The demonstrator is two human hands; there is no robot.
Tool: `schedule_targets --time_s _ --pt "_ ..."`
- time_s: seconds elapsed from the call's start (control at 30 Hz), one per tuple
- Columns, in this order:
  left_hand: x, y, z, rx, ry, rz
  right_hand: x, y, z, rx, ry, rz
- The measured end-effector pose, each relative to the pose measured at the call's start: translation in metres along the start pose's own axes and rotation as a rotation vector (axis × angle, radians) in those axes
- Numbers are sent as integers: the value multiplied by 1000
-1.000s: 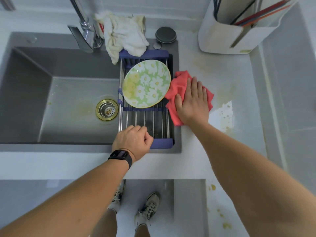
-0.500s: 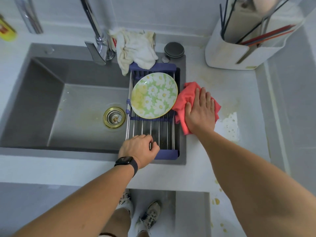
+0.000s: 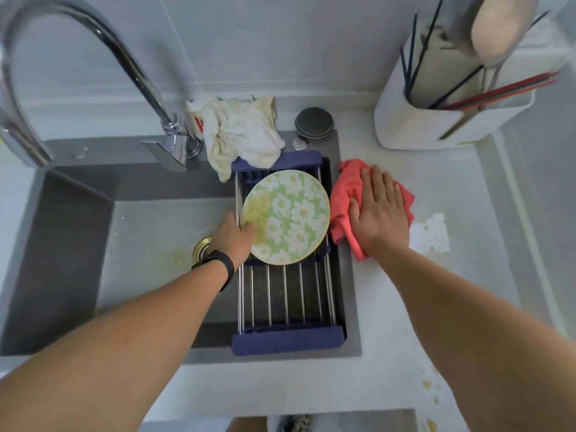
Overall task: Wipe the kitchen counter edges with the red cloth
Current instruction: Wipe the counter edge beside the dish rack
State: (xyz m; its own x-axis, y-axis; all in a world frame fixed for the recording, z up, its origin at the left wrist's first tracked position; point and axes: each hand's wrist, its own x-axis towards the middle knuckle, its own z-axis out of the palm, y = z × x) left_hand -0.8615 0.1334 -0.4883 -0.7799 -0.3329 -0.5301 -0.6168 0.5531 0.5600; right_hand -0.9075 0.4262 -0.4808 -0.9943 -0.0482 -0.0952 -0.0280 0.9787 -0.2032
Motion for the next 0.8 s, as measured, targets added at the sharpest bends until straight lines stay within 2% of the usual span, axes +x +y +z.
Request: schedule_targets --time_s 0.1,0.2,0.27,0.33,0.4,0.5,0.53,0.63,0.7,0.8 --pt "-5 0 10 -100 96 18 17 2 -3 -6 6 8" --pt "-5 6 5 84 221 111 29 3 -3 -10 6 11" --pt "-1 17 -2 175 355 307 34 4 -2 -20 8 12" --pt "14 43 -8 273 415 572 39 6 -1 -29 13 7" --pt "35 82 -12 402 385 787 43 7 -2 -31 10 1" --pt "65 140 -15 633 296 987 47 6 -3 -31 11 -3" --pt "72 154 -14 763 252 989 47 7 -4 -26 11 -4" --pt "87 173 -15 1074 115 742 48 8 -5 -20 2 -7" --pt "92 173 -13 1128 63 640 49 7 -5 -7 10 -8" --pt "98 176 -9 1136 -34 578 50 8 -5 6 24 -12"
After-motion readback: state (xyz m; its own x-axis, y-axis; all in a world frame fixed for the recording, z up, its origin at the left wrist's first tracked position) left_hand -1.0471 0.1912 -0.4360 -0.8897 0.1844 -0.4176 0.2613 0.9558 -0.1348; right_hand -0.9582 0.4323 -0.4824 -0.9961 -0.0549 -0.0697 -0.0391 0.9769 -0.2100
